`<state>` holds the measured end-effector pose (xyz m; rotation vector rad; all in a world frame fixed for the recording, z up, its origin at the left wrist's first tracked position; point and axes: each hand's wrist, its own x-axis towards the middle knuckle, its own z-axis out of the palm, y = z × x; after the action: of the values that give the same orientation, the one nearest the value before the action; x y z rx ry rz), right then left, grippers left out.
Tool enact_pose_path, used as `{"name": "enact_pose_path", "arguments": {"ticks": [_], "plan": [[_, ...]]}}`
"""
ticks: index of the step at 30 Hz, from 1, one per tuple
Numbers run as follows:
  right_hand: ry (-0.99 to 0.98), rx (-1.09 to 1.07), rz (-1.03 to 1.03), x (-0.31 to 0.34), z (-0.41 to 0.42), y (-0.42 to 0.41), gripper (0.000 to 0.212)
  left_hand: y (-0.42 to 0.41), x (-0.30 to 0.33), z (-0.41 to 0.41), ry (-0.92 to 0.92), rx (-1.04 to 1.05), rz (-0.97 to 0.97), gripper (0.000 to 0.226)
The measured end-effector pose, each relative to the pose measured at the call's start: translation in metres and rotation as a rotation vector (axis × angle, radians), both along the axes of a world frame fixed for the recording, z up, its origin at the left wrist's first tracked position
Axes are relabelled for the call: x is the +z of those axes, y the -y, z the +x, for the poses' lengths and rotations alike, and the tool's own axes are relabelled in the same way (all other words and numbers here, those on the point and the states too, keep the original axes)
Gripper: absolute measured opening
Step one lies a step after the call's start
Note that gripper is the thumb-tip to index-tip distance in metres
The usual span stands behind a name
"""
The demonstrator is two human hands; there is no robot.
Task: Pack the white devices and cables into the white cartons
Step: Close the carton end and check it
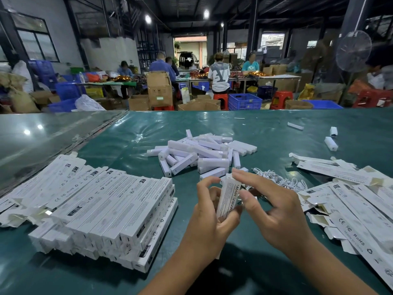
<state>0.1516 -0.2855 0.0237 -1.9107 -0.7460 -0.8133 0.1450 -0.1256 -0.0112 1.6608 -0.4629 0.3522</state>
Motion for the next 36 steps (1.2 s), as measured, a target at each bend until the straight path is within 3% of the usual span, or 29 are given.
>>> {"name": "enact_pose_path", "arguments": {"ticks": [5,9,12,19,23,29,36], "plan": [[-0.124,0.02,0.055,0.003,0.001,-0.003,0.03,0.002,0.008,-0.005,0.022,0.101,0.082,0.035],[-0.174,-0.052,0.071,0.007,0.003,0.0,0.031,-0.016,0.03,-0.005,0.187,0.288,0.349,0.03],[-0.157,-0.094,0.051,0.006,0.006,0.002,0.022,-0.045,0.052,-0.003,0.211,0.437,0.54,0.036],[-0.109,-0.1,-0.114,-0.003,0.013,0.002,0.018,-0.124,0.081,-0.002,0.004,0.941,0.749,0.031],[-0.126,-0.079,-0.144,-0.006,0.014,0.003,0.012,-0.148,0.074,0.006,-0.167,1.005,0.876,0.049],[-0.148,-0.083,-0.199,-0.01,0.019,0.006,0.014,-0.203,0.106,0.027,-0.386,0.977,1.074,0.042],[-0.153,-0.109,-0.231,-0.01,0.02,0.008,0.014,-0.242,0.099,0.03,-0.458,0.934,1.17,0.026]]}}
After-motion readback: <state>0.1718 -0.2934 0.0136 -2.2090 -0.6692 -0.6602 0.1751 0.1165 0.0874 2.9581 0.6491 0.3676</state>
